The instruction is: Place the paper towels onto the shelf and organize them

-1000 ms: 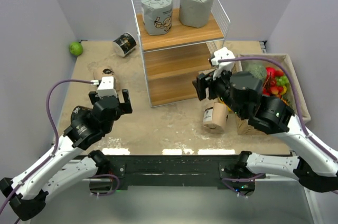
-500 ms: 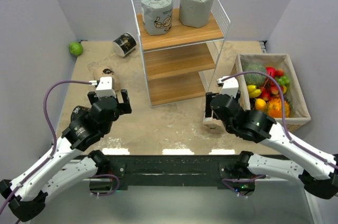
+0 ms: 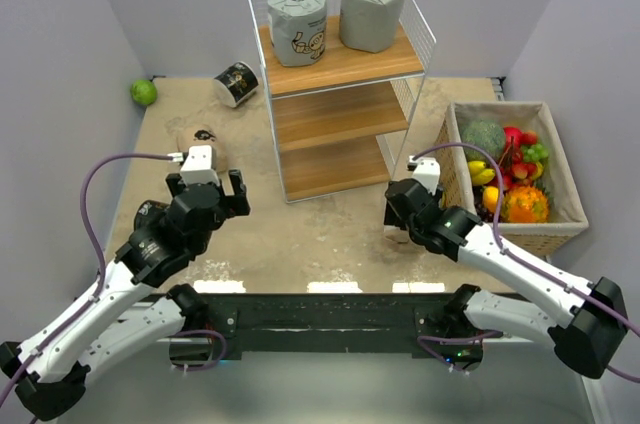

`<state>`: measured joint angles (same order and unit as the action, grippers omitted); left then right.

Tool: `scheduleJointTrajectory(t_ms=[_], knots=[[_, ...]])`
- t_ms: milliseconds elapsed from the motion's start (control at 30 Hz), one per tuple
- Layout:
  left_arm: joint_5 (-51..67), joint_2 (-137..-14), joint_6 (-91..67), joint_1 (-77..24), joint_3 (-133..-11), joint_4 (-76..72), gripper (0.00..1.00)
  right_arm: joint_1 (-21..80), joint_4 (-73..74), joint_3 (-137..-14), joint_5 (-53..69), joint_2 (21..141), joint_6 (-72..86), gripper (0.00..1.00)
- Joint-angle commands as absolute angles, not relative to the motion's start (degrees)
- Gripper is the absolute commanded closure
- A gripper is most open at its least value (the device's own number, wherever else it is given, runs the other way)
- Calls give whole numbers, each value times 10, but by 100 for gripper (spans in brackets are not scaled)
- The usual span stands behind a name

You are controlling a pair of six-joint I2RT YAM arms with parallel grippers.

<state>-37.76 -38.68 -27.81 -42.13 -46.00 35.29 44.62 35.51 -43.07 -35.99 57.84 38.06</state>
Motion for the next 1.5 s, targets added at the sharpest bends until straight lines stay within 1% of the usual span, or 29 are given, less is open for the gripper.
scheduleJointTrajectory(t_ms=[0,167,367,567,700,833,900,1067,1200,1233,1300,1333,1400,1433,1467], knots=[[-384,-373,-268,-422,-454,331,3,443,308,-417,-367,588,410,31],[-383,-374,-267,-422,-454,331,3,432,307,-410,-386,597,410,29],[-379,-382,-265,-422,-454,329,3,428,333,-427,-415,601,411,22],[-380,-379,-265,-422,-454,330,3,425,345,-414,-426,616,427,14],[-381,-381,-265,-423,-454,329,3,422,342,-411,-412,620,430,14],[-381,-383,-266,-423,-455,330,3,422,327,-406,-387,623,429,16],[-380,-381,-266,-422,-456,330,3,423,323,-403,-374,622,425,21],[-379,-374,-265,-422,-454,328,3,423,259,-388,-310,606,331,29],[-377,-376,-265,-422,-454,329,3,428,227,-400,-245,623,272,35],[-381,-376,-267,-422,-456,330,3,453,215,-398,-230,626,237,37],[-384,-374,-269,-422,-457,332,3,500,190,-398,-235,634,203,37],[-386,-369,-268,-422,-455,330,3,544,185,-403,-238,640,182,36],[-388,-367,-265,-422,-454,327,3,584,178,-415,-236,672,167,36],[-390,-367,-266,-422,-454,328,3,626,179,-431,-244,687,157,36],[-391,-368,-269,-422,-457,334,3,646,192,-441,-257,712,155,36]])
